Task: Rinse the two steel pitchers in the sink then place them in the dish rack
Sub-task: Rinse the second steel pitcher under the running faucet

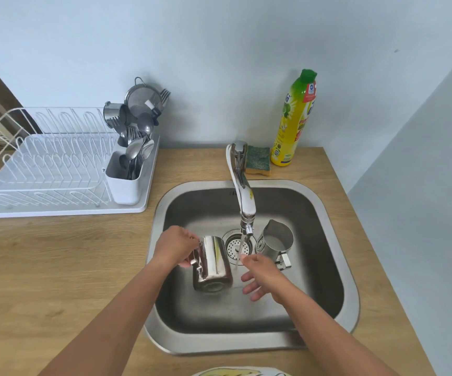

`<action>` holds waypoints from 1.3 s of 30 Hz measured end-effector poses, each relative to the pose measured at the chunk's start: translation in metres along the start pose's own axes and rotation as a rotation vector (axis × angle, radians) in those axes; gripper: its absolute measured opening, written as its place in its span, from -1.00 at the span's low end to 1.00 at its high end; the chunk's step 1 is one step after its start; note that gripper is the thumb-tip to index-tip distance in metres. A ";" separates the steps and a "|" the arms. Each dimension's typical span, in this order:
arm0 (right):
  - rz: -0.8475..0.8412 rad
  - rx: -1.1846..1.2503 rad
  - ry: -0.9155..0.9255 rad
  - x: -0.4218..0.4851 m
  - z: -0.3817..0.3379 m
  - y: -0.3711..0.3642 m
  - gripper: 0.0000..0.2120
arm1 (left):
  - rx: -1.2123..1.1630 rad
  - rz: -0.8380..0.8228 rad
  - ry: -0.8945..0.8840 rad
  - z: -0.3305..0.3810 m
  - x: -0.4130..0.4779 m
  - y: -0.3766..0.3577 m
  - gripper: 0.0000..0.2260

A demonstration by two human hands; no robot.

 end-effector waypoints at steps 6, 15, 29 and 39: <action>0.331 -0.119 0.168 -0.005 -0.002 0.045 -0.77 | -0.181 0.158 -0.114 0.002 0.000 0.006 -0.74; 0.524 -0.314 0.074 -0.006 0.004 0.080 -0.44 | -0.349 0.288 -0.215 -0.011 -0.002 -0.016 -0.75; 0.423 -0.104 -0.008 0.016 0.034 0.070 -0.55 | -0.434 0.198 -0.076 -0.046 0.017 -0.043 -0.83; 0.508 0.036 0.088 0.005 0.035 0.070 -0.79 | -0.151 0.224 -0.166 -0.036 0.019 -0.043 -0.88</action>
Point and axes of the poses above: each hand's wrist, its own x-axis towards the middle knuckle, its own y-axis out of the back of the hand, z = x × y, the point moved 5 cm from there along x, towards the middle knuckle, and after that the axes turned 15 degrees about y, right-handed, at the moved point
